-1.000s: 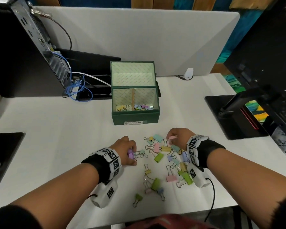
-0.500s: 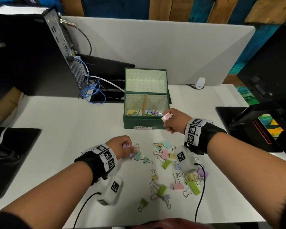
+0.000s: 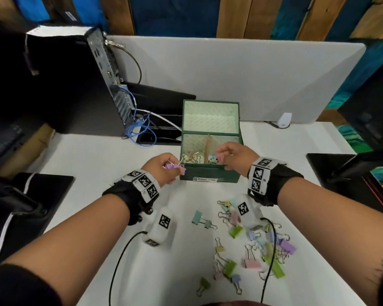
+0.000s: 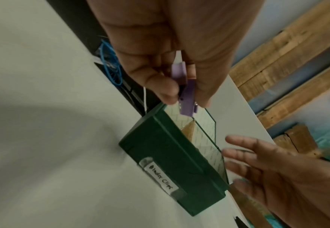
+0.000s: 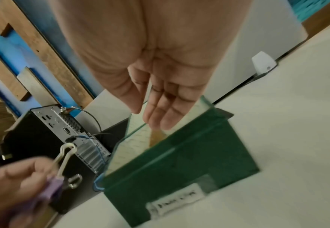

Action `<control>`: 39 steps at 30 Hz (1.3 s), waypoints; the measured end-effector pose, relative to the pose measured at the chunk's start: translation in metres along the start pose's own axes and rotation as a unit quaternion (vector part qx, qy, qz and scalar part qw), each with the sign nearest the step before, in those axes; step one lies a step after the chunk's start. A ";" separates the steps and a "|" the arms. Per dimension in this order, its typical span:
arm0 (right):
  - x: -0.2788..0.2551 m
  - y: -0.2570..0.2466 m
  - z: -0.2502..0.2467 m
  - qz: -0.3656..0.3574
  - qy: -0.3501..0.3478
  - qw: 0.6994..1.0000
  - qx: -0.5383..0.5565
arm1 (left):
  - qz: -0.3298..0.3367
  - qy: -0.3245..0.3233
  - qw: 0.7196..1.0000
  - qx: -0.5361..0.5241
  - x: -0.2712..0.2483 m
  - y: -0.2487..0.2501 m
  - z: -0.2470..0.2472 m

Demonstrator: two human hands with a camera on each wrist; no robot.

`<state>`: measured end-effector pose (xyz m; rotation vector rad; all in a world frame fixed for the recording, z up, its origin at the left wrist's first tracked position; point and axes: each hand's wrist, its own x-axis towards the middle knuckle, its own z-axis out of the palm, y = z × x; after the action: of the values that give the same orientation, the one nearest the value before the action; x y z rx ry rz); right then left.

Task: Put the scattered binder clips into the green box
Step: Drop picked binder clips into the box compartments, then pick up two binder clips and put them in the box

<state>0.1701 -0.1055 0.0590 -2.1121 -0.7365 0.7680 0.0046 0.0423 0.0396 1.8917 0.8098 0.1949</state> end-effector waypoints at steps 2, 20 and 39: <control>-0.012 0.021 -0.006 -0.001 0.015 1.000 -0.020 | 0.013 0.017 0.998 0.065 0.010 0.008 -0.001; -0.050 0.088 0.011 0.037 -0.151 0.916 -0.369 | 0.142 -0.020 0.965 0.220 0.038 0.030 0.027; -0.042 0.084 0.000 0.043 -0.136 0.899 -0.414 | 0.124 -0.301 0.837 0.440 -0.019 -0.030 0.063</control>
<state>0.1634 -0.1815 0.0033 -2.8369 -1.2992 0.9088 0.0060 -0.0091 -0.0114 2.6918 0.1857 -0.7187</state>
